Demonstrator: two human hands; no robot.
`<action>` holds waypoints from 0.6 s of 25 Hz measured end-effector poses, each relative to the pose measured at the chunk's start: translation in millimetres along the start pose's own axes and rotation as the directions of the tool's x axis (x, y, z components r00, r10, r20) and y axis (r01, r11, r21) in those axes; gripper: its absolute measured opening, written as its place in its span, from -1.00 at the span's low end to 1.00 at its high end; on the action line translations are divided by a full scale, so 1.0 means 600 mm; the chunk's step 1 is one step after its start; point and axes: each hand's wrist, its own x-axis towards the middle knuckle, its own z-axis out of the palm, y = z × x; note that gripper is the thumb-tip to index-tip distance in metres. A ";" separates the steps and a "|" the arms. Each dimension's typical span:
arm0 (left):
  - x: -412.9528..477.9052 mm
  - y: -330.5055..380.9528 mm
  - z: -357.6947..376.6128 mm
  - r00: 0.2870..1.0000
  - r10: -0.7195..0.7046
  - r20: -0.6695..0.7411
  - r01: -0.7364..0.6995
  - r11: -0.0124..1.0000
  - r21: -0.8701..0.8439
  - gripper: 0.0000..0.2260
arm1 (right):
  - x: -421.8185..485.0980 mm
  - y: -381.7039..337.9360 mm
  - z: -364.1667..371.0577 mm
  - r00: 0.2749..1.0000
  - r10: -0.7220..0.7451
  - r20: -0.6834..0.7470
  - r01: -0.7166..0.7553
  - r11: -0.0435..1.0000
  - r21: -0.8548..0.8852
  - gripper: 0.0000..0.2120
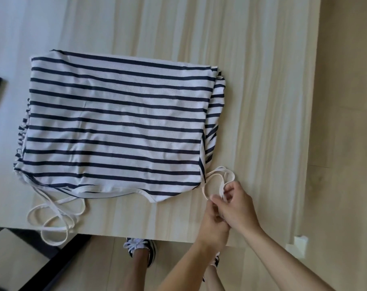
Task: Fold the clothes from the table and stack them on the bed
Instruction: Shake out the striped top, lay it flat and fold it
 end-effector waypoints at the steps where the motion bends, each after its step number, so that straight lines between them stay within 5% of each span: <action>1: 0.005 0.010 -0.003 1.000 -0.006 0.015 0.006 1.000 0.006 -0.61 | 0.000 -0.004 0.002 1.000 0.005 -0.015 -0.006 0.996 -0.085 -0.72; 5: 0.002 0.034 -0.023 0.997 -0.076 -0.029 0.079 0.986 0.144 -0.73 | 0.025 -0.014 -0.016 0.997 0.077 0.017 -0.073 0.983 -0.169 -0.69; 10: -0.038 0.119 -0.018 0.999 0.011 0.034 -0.012 1.000 0.023 -0.89 | 0.006 -0.095 -0.127 0.924 0.156 0.350 -0.114 0.984 -0.136 -0.80; 12: -0.047 0.160 -0.028 0.999 0.050 0.011 -0.049 0.996 -0.075 -0.87 | -0.012 -0.167 -0.168 0.920 0.061 0.388 0.062 0.953 -0.297 -0.74; 15: -0.051 0.185 -0.069 0.990 0.031 -0.141 -0.044 0.995 -0.090 -0.87 | -0.044 -0.304 -0.193 0.898 -0.123 0.423 0.363 0.750 -0.553 -0.77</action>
